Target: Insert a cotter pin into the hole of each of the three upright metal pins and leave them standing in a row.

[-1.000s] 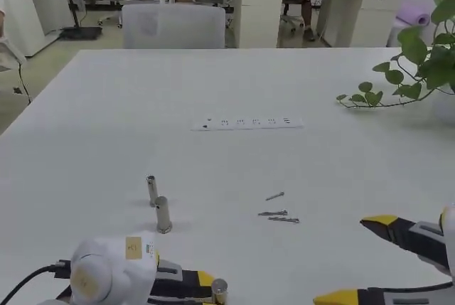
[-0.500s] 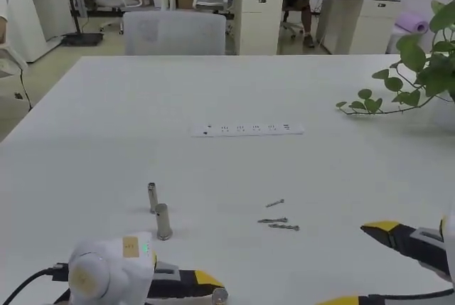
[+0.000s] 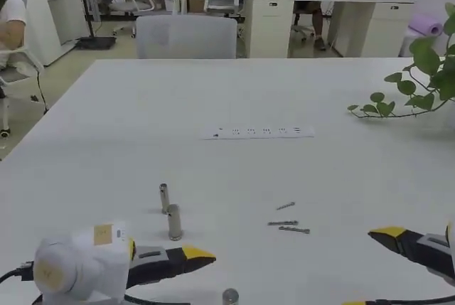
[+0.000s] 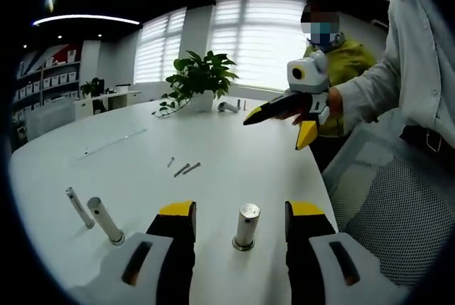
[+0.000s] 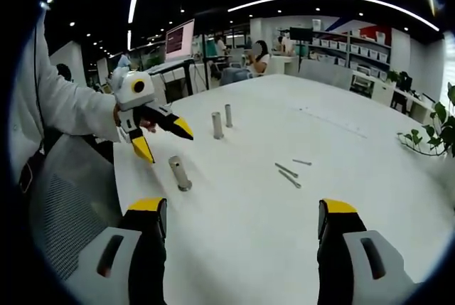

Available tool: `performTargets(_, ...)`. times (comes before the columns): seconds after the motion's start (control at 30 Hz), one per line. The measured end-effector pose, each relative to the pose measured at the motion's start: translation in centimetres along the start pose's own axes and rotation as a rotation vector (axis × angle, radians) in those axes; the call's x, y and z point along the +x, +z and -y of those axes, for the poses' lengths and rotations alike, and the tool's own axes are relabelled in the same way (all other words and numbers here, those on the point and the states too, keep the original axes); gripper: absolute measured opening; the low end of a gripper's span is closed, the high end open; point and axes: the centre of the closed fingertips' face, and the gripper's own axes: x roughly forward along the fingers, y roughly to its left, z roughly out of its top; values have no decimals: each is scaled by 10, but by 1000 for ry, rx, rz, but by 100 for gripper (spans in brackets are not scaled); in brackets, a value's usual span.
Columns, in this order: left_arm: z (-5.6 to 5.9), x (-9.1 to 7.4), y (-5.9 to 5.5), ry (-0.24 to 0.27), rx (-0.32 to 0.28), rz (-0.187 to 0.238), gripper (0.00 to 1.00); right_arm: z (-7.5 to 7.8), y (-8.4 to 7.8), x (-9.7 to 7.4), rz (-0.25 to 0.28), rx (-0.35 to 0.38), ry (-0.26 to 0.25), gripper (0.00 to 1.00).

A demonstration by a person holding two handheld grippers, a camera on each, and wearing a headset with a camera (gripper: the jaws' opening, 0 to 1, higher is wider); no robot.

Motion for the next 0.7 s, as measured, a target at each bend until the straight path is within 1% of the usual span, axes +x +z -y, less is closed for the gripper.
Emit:
performTargets(0.1, -4, -11, 5, 34, -2, 14, 54, -1, 0, 1, -2, -4, 5, 90)
performTargets(0.17, -7, -19, 9, 61, -15, 29, 59, -2, 0, 2, -2, -4, 7, 90)
performTargets(0.23, -10, -26, 10, 79, -26, 38, 64, -3, 0, 2, -4, -5, 10, 90)
performTargets(0.37, -15, -43, 8, 128, -33, 31, 70, -4, 0, 3, -4, -9, 15, 90)
performTargets(0.47, -19, -55, 5, 173, -72, 23, 74, -3, 1, 3, -3, -8, 17, 90)
performTargets(0.5, -21, -61, 5, 197, -95, 29, 75, -3, 1, 3, -3, -9, 17, 90)
performTargets(0.53, -22, -64, 5, 210, -116, 37, 78, -3, 1, 3, -4, -10, 17, 90)
performTargets(0.57, -24, -70, 4, 227, -126, 41, 80, -3, 1, 3, -4, -11, 17, 90)
performTargets(0.7, -23, -83, 0, 260, -130, 30, 85, -3, 1, 4, -4, -14, 18, 90)
